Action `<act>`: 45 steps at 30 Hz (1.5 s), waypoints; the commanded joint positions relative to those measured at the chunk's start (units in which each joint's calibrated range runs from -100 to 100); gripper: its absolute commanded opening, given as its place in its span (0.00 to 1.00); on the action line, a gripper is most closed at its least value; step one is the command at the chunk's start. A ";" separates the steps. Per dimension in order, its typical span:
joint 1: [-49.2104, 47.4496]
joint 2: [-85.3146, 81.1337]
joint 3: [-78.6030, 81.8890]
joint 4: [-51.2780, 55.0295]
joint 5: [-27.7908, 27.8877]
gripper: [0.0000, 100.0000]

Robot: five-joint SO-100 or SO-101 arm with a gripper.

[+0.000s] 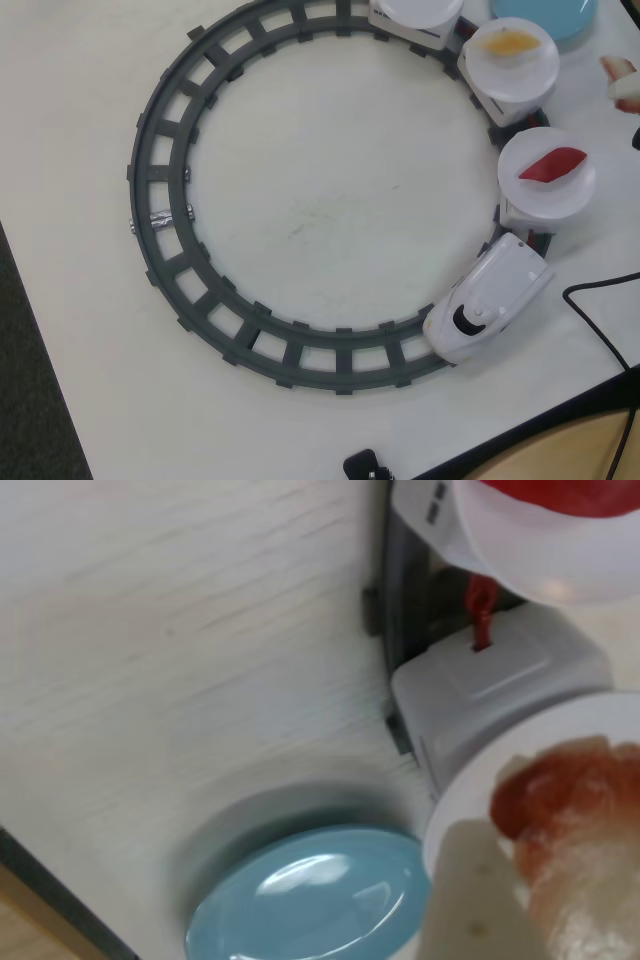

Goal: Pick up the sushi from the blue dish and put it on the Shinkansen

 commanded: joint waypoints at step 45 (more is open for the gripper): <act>3.02 41.62 -45.98 4.26 0.00 0.02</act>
